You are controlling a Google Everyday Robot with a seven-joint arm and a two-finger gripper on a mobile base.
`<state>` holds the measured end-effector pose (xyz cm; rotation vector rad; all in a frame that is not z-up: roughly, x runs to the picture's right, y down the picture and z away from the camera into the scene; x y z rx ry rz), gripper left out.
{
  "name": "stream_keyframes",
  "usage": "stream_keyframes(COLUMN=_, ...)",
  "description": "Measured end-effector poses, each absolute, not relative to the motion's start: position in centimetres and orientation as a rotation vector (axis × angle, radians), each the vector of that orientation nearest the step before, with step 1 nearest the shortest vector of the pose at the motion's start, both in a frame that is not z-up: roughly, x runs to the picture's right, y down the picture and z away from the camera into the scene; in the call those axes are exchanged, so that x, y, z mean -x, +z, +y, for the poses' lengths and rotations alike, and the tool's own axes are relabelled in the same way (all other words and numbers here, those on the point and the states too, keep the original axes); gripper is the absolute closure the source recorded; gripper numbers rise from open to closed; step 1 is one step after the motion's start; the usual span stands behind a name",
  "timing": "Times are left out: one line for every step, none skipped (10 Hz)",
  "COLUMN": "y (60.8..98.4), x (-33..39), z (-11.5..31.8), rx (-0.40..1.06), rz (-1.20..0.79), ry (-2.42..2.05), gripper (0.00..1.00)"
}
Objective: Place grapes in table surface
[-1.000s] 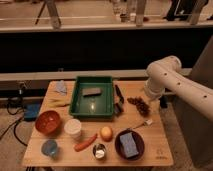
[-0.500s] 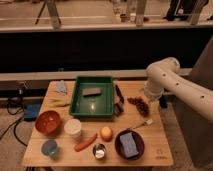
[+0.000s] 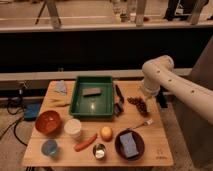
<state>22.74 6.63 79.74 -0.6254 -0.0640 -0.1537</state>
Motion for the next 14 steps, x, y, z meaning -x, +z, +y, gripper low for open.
stream_keyframes(y=80.9, x=-23.1, z=6.1, rx=0.638, rz=-0.055, ry=-0.086, gripper=0.2)
stream_keyframes(y=81.9, x=-22.9, z=5.8, rx=0.649, rz=-0.06, ry=-0.032, gripper=0.2)
stream_keyframes(y=82.9, x=-22.4, z=5.3, rx=0.649, rz=-0.087, ry=0.026, gripper=0.2)
stream_keyframes(y=83.9, x=-22.7, z=5.7, rx=0.656, rz=-0.112, ry=0.084, gripper=0.2)
stream_keyframes(y=84.9, x=-22.5, z=6.2, rx=0.656, rz=-0.129, ry=0.113, gripper=0.2)
stream_keyframes(y=85.9, x=-22.3, z=6.7, rx=0.654, rz=-0.142, ry=0.131, gripper=0.2)
stream_keyframes(y=87.0, x=-22.0, z=7.4, rx=0.653, rz=-0.152, ry=0.146, gripper=0.2)
stream_keyframes(y=88.0, x=-22.2, z=8.2, rx=0.65, rz=-0.152, ry=0.165, gripper=0.2)
stream_keyframes(y=88.7, x=-22.6, z=8.6, rx=0.646, rz=-0.147, ry=0.185, gripper=0.2)
stream_keyframes(y=89.4, x=-23.1, z=9.0, rx=0.639, rz=-0.137, ry=0.212, gripper=0.2)
stream_keyframes(y=90.1, x=-23.7, z=9.2, rx=0.629, rz=-0.123, ry=0.248, gripper=0.2)
stream_keyframes(y=90.6, x=-24.3, z=9.5, rx=0.628, rz=-0.113, ry=0.277, gripper=0.2)
stream_keyframes(y=91.1, x=-25.2, z=9.7, rx=0.625, rz=-0.096, ry=0.323, gripper=0.2)
stream_keyframes(y=91.9, x=-25.9, z=10.2, rx=0.628, rz=-0.078, ry=0.364, gripper=0.2)
